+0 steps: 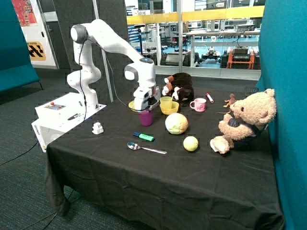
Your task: Match the cups with the appropriate bowls
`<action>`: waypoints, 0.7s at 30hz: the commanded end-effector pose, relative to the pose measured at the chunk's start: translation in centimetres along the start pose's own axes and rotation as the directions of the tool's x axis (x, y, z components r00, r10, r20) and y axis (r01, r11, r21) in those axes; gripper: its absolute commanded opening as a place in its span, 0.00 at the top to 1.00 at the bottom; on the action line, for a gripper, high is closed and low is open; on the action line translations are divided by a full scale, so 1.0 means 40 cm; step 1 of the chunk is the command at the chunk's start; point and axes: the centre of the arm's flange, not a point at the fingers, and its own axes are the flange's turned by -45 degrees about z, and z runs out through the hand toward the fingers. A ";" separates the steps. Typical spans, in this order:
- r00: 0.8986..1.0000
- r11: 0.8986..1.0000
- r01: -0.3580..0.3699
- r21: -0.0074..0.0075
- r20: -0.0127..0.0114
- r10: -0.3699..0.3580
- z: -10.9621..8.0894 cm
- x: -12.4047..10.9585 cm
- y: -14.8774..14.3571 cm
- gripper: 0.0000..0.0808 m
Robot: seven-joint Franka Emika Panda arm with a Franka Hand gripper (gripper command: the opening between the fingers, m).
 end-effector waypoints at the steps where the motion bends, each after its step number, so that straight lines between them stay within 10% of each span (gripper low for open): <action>1: 1.000 1.000 -0.001 -0.001 0.004 0.001 0.007 0.003 -0.001 1.00; 21: 1.000 1.000 0.017 -0.001 0.004 -0.017 -0.072 -0.009 -0.004 1.00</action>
